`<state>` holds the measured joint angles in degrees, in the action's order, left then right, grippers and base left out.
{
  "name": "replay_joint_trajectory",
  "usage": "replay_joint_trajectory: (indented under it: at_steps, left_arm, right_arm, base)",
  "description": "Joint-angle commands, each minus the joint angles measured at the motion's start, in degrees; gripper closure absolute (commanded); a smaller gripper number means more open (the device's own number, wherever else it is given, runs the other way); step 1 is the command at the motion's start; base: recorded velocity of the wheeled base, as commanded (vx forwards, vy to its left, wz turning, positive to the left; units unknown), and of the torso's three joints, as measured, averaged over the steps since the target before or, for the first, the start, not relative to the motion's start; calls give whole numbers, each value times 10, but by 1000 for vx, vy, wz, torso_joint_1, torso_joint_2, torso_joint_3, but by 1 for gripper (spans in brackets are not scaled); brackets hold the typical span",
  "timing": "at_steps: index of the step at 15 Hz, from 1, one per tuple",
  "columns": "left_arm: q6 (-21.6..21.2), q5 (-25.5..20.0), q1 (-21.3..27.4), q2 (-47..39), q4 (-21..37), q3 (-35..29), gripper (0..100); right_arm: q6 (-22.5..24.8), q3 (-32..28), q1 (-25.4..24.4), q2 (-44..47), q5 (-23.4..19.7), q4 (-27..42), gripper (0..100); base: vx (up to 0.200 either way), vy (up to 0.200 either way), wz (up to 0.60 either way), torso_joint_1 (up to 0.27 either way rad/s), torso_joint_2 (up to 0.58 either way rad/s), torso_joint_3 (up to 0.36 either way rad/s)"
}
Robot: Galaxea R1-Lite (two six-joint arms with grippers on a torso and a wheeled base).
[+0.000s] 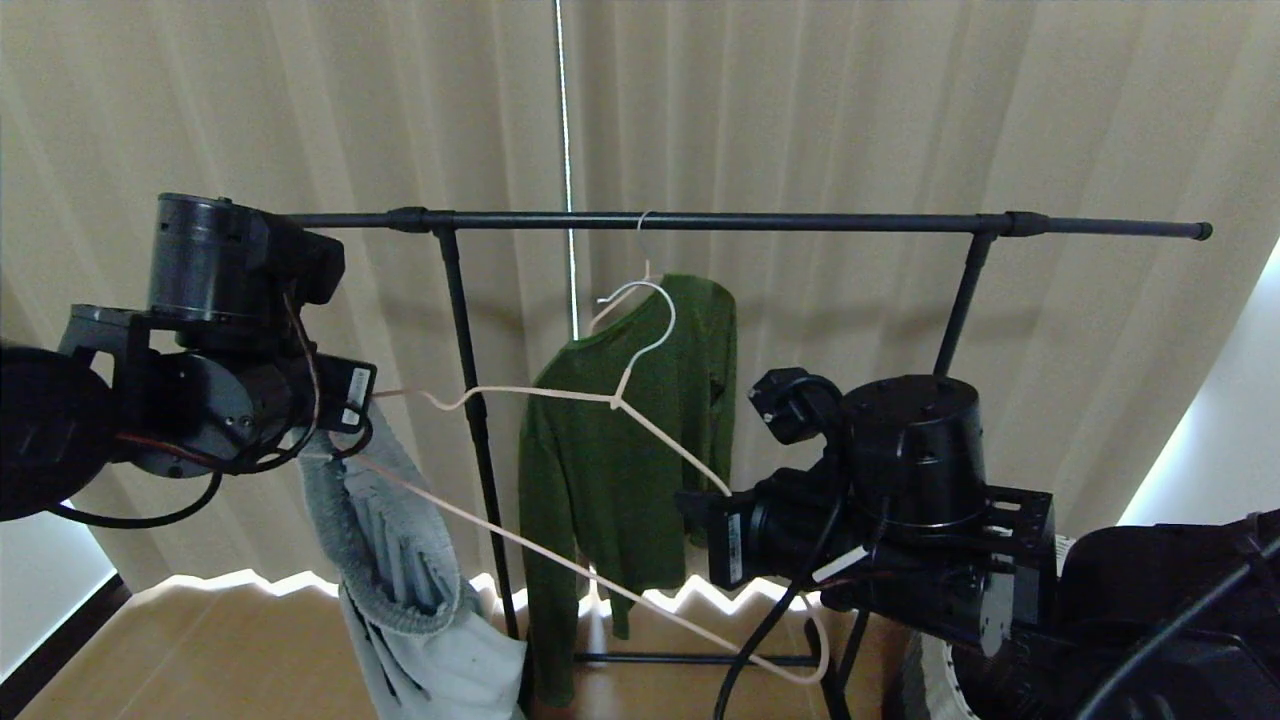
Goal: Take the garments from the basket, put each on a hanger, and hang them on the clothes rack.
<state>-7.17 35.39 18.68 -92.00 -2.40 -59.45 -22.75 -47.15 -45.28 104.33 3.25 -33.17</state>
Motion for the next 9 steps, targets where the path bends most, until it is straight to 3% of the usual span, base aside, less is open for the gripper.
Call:
replay_joint_trajectory:
  at_steps: [1, 3, 6, 9]
  left_arm:
    - [-1, 0, 1, 18, 3, 9, 100]
    - [22, 0, 34, 13, 6, 14, 100]
    - [81, 17, 37, -38, 2, -14, 100]
    - [110, 44, 35, -71, 2, -52, 100]
  right_arm:
    - [0, -7, 5, 10, 0, -1, 100]
    - [1, -22, 4, 10, -2, 1, 100]
    - [-5, -51, -10, -4, -9, 48, 100]
    - [-35, -58, -40, -49, -35, 98, 100]
  base:
    - [0, 0, 0, 0, 0, 0]
    - [0, 0, 0, 0, 0, 0]
    - [0, 0, 0, 0, 0, 0]
    - [0, 0, 0, 0, 0, 0]
